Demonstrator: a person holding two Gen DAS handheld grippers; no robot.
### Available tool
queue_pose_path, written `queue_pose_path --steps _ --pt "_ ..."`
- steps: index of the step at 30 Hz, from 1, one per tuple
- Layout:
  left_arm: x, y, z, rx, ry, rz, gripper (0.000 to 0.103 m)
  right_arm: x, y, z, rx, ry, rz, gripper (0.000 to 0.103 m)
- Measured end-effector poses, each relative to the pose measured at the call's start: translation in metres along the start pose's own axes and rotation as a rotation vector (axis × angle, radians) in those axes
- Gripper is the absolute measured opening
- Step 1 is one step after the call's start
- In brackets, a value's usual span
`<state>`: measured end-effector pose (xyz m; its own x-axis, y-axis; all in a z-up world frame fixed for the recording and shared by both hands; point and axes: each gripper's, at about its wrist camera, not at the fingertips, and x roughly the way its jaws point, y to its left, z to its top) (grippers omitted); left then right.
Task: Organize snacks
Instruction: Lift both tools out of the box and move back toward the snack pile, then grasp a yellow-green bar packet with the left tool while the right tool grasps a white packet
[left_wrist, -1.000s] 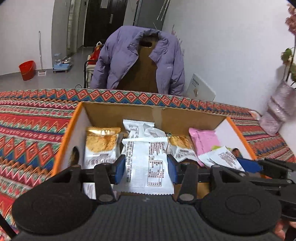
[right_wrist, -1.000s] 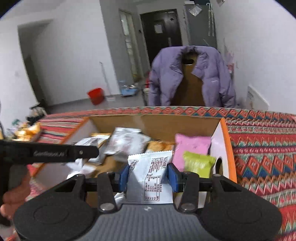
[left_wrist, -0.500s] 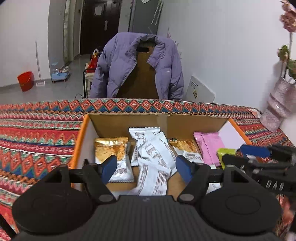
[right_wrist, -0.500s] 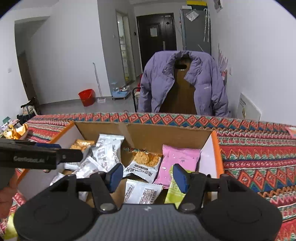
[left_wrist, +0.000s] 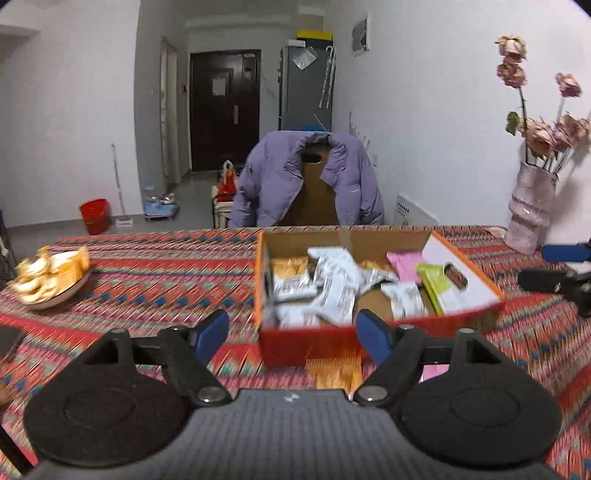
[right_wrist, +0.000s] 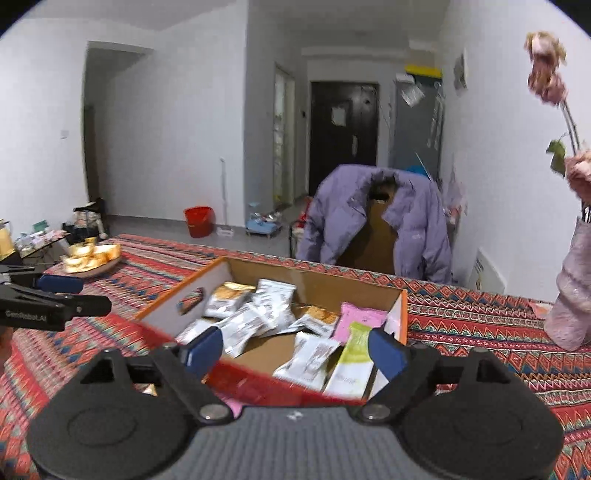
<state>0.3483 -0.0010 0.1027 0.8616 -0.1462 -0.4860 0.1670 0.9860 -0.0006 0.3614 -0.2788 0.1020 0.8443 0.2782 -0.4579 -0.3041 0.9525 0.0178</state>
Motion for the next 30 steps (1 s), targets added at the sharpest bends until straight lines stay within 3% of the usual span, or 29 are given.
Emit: queue_pose_path --steps 8,14,24,30 --pt "-0.083 0.002 -0.064 -0.099 -0.027 0.063 0.083 -0.07 0.044 -0.048 -0.031 -0.035 0.006 0.087" --pt "-0.122 -0.009 -0.106 -0.089 0.0 0.121 0.083 -0.102 0.075 -0.094 -0.03 0.001 0.035 0.095" --pt "-0.149 -0.008 -0.139 -0.091 0.027 0.143 0.083 -0.13 0.109 -0.142 -0.004 0.047 0.042 0.095" --pt "-0.148 -0.005 -0.156 -0.101 0.081 0.115 0.083 -0.134 0.115 -0.159 0.06 0.072 0.038 0.095"
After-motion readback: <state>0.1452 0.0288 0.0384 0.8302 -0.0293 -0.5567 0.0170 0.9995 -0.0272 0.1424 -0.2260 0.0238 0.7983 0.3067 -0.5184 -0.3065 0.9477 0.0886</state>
